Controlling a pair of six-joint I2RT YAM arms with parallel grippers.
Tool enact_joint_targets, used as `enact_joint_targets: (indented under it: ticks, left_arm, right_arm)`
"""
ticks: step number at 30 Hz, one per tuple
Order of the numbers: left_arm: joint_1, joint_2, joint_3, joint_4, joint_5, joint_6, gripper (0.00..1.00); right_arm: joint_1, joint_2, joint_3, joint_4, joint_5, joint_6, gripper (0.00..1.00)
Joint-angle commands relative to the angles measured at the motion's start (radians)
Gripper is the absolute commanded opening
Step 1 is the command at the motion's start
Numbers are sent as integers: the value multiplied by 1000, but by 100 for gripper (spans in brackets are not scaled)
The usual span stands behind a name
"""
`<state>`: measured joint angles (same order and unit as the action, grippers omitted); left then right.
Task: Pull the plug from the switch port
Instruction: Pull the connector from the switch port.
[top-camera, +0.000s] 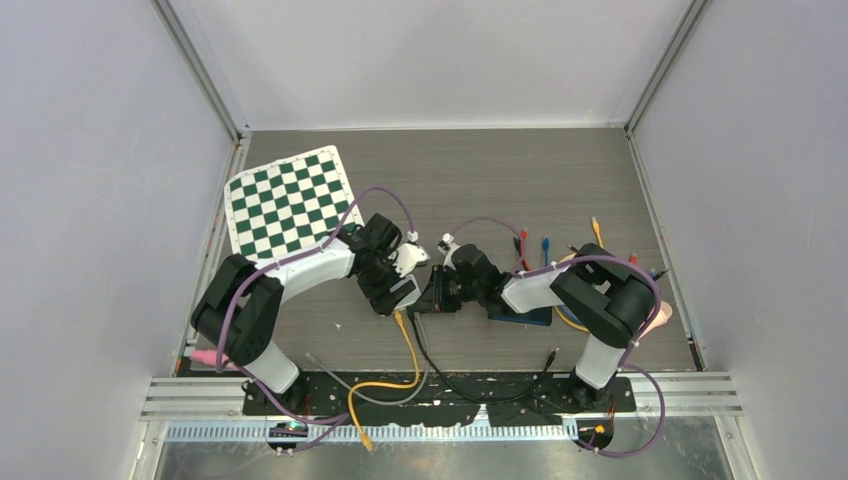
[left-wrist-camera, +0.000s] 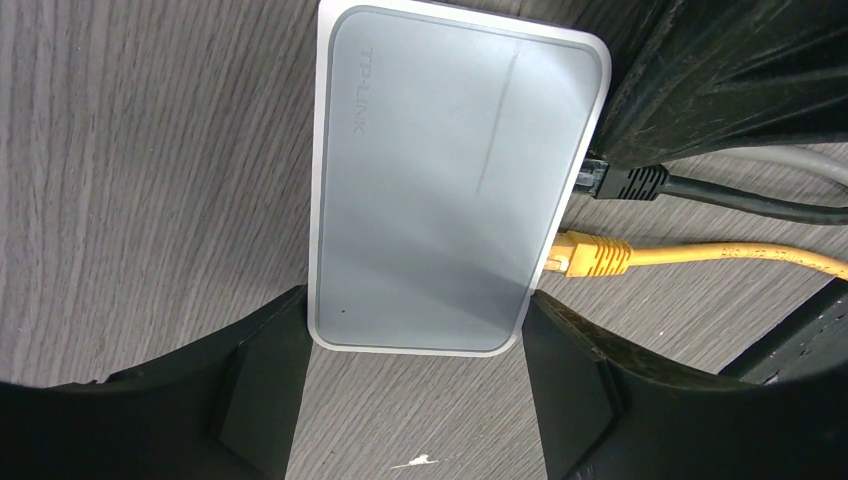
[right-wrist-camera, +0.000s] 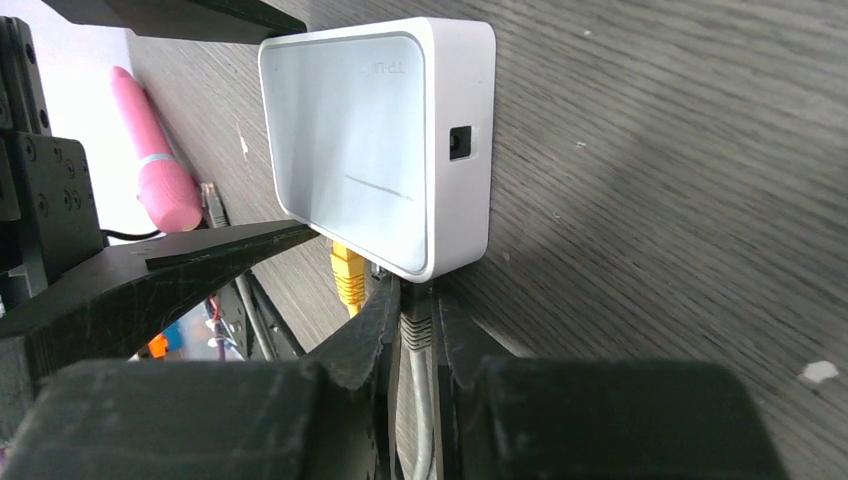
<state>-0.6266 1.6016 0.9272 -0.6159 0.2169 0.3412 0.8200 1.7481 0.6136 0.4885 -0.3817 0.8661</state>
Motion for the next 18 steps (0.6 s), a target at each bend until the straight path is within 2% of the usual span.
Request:
enact_joint_targets:
  ticks: [1, 4, 6, 9, 10, 12, 14, 16, 18]
  left_arm:
    - [-5, 21, 1, 32, 22, -34, 66]
    - [-3, 24, 3, 31, 17, -36, 66]
    - [-2, 27, 5, 30, 17, -38, 66]
    - [-1, 27, 5, 29, 17, -38, 66]
    - [-2, 26, 5, 29, 18, -38, 66]
    - [-2, 25, 5, 30, 19, -37, 66]
    - [-1, 27, 4, 30, 17, -38, 66]
    - [1, 32, 8, 27, 16, -39, 66]
    - [0, 41, 18, 19, 17, -43, 66]
  right_arm:
    - [57, -24, 41, -269, 86, -115, 5]
    - [58, -69, 16, -272, 107, -127, 5]
    - [52, -75, -13, -213, 19, -95, 5]
    - [48, -43, -83, 5, -59, 40, 5]
    - [49, -40, -102, 20, -48, 52, 5]
    - [50, -66, -76, -75, 36, 16, 5]
    - [54, -101, -20, -331, 146, -94, 5]
    - [52, -137, 1, -376, 175, -139, 5]
    - [45, -156, -24, -287, 100, -124, 5]
